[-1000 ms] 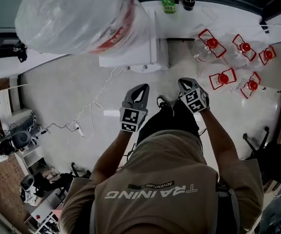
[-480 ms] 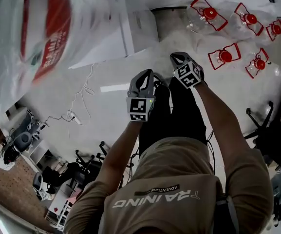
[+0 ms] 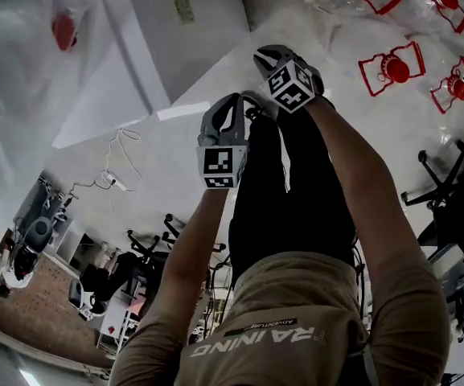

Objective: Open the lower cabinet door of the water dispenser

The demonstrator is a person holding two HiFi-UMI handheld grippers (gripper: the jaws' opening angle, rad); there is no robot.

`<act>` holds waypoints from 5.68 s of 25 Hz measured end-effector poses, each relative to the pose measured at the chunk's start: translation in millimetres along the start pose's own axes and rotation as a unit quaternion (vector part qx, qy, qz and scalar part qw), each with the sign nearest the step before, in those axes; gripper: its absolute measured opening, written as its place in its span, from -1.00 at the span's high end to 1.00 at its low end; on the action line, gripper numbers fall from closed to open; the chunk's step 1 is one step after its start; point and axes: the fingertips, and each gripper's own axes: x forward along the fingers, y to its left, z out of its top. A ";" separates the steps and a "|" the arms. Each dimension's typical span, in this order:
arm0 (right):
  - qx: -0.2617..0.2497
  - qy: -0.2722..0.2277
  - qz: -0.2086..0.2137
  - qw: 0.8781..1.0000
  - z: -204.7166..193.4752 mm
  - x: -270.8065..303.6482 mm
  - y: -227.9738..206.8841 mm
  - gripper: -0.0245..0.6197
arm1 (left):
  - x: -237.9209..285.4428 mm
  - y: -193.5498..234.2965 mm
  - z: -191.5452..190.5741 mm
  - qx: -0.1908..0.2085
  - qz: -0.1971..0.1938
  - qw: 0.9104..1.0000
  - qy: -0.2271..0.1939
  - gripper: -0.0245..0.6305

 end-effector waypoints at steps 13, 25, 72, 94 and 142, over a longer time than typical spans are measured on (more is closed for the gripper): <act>-0.054 0.004 0.014 0.998 -17.9 114.1 -7.4 0.47 | 22.0 28.9 -69.8 -0.028 0.005 0.999 0.025 0.93; -0.056 -0.007 0.010 0.998 -4.9 129.0 -2.9 0.33 | 31.7 40.1 -79.9 -0.050 0.002 0.998 0.034 0.93; -0.124 0.118 0.073 0.983 -39.2 110.0 106.9 0.38 | -31.7 56.0 -139.4 -0.139 0.090 0.983 0.074 0.93; 0.028 0.148 0.037 0.988 -43.7 136.3 239.4 0.38 | -114.4 120.9 -209.3 -0.130 0.098 0.986 0.046 0.93; -0.030 0.188 0.093 0.977 113.5 352.9 425.6 0.78 | -253.2 346.4 -388.5 -0.360 0.217 0.907 0.028 0.93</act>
